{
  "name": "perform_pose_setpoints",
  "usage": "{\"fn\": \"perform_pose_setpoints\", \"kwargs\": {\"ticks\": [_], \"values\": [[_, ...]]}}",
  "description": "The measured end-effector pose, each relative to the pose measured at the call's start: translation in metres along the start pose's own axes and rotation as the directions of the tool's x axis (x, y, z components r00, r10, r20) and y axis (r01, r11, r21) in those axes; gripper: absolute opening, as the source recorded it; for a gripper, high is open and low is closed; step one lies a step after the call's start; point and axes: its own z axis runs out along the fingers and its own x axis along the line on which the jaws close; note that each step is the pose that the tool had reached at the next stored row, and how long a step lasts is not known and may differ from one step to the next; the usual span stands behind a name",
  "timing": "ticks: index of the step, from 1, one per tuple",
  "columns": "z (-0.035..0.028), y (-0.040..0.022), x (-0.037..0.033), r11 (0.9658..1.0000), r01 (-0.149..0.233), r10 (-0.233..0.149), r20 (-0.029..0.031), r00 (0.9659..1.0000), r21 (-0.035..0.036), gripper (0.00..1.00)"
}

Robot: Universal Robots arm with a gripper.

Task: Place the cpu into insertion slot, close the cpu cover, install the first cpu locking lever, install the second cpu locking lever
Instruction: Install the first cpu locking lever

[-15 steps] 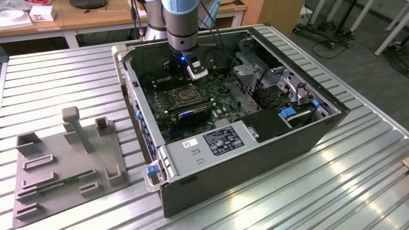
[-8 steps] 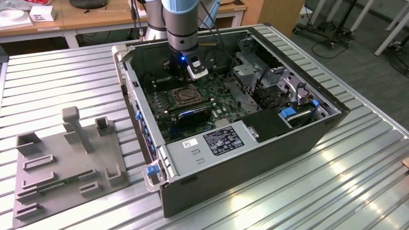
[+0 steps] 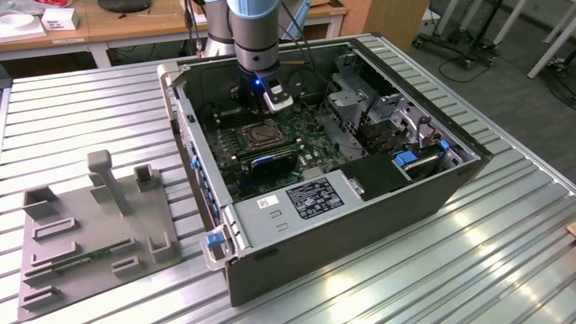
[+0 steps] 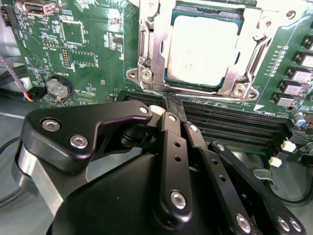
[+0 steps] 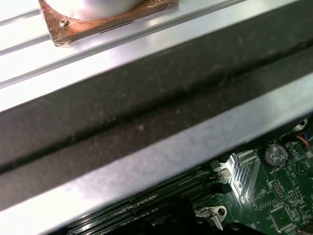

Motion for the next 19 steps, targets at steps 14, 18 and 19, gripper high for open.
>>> {"fn": "perform_pose_setpoints", "kwargs": {"ticks": [14, 18, 19], "values": [[0.0005, 0.0002, 0.0023, 1.0, 0.002, -0.002, 0.0085, 1.0, -0.0008, 0.11], [0.0014, 0.0017, 0.003, 1.0, 0.002, -0.002, 0.0089, 1.0, -0.0027, 0.11], [0.0014, 0.0019, 0.003, 1.0, 0.002, -0.002, 0.0097, 1.0, -0.0016, 0.11]]}}
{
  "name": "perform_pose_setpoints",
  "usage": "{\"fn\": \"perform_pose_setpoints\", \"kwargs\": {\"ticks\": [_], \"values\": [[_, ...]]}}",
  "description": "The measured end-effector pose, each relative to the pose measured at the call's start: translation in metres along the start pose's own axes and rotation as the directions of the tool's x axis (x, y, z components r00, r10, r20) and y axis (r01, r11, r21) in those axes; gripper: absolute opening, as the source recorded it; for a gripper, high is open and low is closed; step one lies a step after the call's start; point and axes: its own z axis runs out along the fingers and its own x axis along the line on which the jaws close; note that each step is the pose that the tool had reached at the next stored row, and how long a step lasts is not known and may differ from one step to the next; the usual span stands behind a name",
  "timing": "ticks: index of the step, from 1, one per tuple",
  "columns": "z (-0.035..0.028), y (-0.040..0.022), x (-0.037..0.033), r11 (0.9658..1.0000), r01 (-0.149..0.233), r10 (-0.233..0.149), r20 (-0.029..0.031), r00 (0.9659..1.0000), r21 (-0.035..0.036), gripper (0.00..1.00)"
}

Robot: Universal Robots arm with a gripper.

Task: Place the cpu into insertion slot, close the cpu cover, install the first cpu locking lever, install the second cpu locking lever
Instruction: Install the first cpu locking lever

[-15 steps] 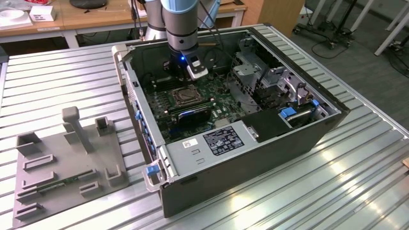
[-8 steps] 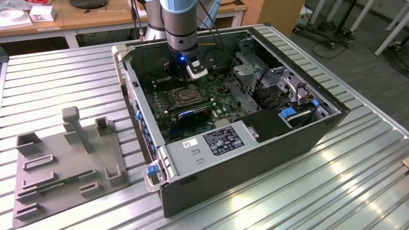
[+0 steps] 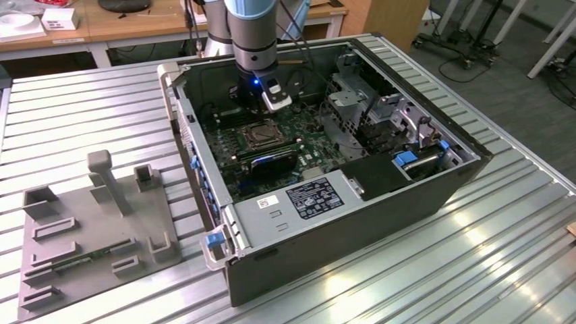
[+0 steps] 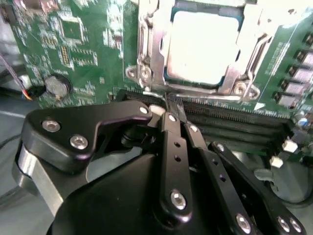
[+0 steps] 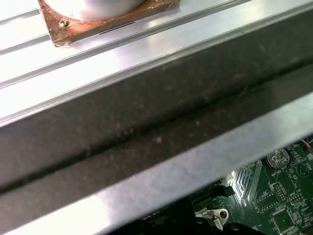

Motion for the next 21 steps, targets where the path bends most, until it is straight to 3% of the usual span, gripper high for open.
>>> {"fn": "perform_pose_setpoints", "kwargs": {"ticks": [12, 21], "values": [[-0.0025, 0.0009, 0.0, 0.9999, 0.002, -0.002, 0.0045, 1.0, 0.0108, 0.11], [-0.0056, 0.0021, 0.0001, 0.9999, 0.002, -0.002, 0.0048, 1.0, 0.011, 0.11]]}}
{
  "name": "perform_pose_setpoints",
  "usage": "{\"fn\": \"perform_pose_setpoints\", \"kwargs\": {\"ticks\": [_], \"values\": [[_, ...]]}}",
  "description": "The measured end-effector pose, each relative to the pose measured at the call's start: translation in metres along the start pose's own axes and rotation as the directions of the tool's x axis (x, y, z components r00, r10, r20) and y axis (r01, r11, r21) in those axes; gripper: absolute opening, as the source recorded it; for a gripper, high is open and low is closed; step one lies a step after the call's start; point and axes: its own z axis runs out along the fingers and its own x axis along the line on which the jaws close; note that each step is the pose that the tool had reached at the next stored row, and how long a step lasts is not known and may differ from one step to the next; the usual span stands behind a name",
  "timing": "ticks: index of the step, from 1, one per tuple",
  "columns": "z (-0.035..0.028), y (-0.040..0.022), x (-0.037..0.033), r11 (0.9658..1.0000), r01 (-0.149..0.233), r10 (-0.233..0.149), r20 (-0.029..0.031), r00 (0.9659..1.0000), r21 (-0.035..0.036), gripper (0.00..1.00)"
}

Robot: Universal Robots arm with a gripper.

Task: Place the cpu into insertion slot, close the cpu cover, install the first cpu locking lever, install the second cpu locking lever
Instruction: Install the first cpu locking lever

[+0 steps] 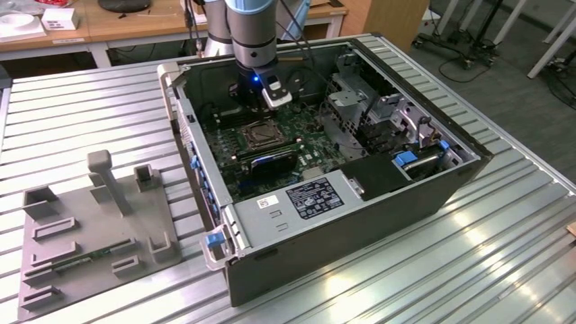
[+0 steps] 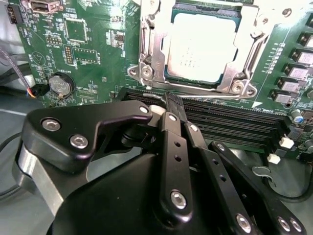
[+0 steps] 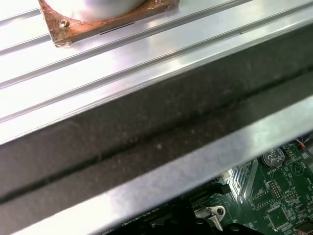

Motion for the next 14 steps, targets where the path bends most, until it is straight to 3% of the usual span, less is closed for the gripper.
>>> {"fn": "perform_pose_setpoints", "kwargs": {"ticks": [14], "values": [[0.0009, 0.0057, 0.0027, 1.0, 0.0, 0.0, 0.0007, 1.0, -0.0004, 0.11]]}}
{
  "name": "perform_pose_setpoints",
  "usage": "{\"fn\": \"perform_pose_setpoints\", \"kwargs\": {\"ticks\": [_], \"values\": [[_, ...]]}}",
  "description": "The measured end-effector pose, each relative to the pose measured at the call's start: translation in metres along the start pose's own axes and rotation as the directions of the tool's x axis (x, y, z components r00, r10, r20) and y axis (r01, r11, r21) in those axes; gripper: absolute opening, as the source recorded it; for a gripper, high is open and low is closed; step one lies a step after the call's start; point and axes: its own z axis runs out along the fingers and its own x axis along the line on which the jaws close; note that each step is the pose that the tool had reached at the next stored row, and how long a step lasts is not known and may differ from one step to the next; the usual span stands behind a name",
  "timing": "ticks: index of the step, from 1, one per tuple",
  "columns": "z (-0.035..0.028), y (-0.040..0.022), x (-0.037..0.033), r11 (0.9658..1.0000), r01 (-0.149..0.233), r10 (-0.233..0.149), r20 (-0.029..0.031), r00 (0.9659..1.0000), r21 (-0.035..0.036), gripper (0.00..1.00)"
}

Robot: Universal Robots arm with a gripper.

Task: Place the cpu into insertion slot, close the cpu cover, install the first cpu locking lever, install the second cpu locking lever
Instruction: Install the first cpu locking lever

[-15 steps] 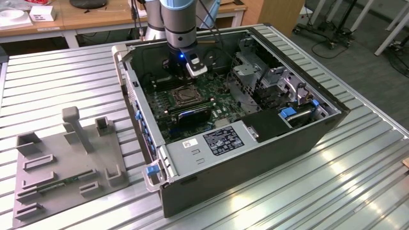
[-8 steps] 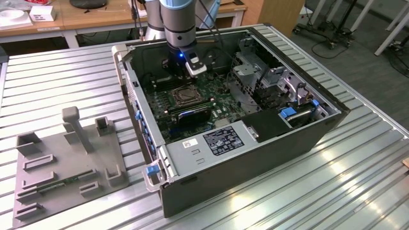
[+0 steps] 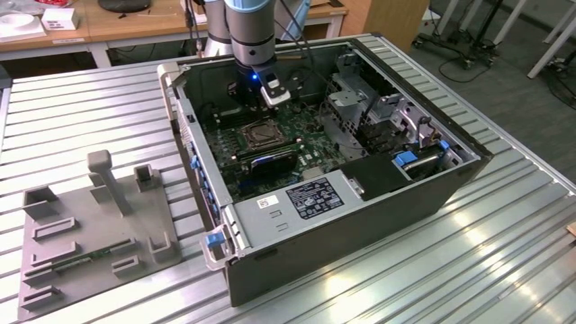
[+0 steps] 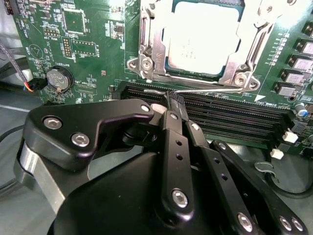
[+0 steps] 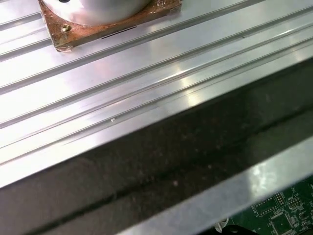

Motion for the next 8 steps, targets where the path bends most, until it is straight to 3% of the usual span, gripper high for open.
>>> {"fn": "perform_pose_setpoints", "kwargs": {"ticks": [4, 8], "values": [[0.0001, 0.0, 0.0, 1.0, 0.0, 0.0, 0.0013, 1.0, 0.0022, 0.11], [0.0004, -0.0002, 0.0, 0.9999, 0.003, -0.003, 0.0073, 1.0, 0.0134, 0.11]]}}
